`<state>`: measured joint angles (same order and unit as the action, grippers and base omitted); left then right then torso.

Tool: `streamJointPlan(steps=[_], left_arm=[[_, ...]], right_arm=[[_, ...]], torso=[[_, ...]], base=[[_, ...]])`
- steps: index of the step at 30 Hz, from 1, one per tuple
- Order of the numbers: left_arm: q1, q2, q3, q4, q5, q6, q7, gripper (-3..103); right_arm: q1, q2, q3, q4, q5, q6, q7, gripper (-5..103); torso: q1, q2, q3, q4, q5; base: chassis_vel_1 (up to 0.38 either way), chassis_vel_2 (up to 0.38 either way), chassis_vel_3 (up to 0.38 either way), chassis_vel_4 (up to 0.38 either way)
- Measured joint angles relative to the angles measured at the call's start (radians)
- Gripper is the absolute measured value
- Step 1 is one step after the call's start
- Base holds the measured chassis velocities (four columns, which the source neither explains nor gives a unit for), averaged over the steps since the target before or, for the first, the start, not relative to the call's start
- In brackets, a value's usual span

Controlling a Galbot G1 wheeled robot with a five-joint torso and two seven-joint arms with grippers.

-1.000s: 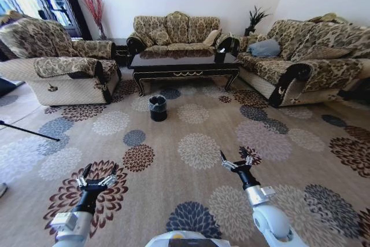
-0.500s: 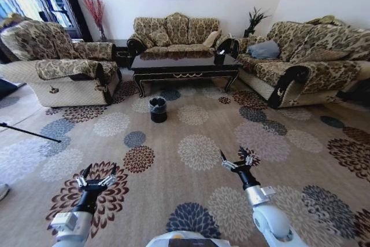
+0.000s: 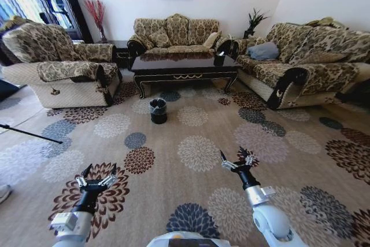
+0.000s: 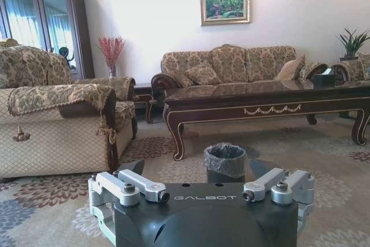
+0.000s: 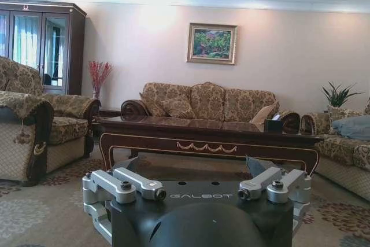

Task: Move to the front of the table and pick up the trash from the floor, then place it into the trash bin.

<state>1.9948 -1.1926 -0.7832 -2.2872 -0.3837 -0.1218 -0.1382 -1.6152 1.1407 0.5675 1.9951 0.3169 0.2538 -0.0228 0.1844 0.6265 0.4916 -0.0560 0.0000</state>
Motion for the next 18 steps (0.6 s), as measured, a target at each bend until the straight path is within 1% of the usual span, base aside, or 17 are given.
streamJointPlan(steps=[18], left_arm=[[0.000, 0.000, 0.000, 0.000, 0.000, 0.000, 0.000, 100]], right_arm=[[0.000, 0.000, 0.000, 0.000, 0.000, 0.000, 0.000, 100]], torso=[[0.032, 0.080, 0.047, 0.0000, 0.0000]], base=[[0.000, 0.000, 0.000, 0.000]])
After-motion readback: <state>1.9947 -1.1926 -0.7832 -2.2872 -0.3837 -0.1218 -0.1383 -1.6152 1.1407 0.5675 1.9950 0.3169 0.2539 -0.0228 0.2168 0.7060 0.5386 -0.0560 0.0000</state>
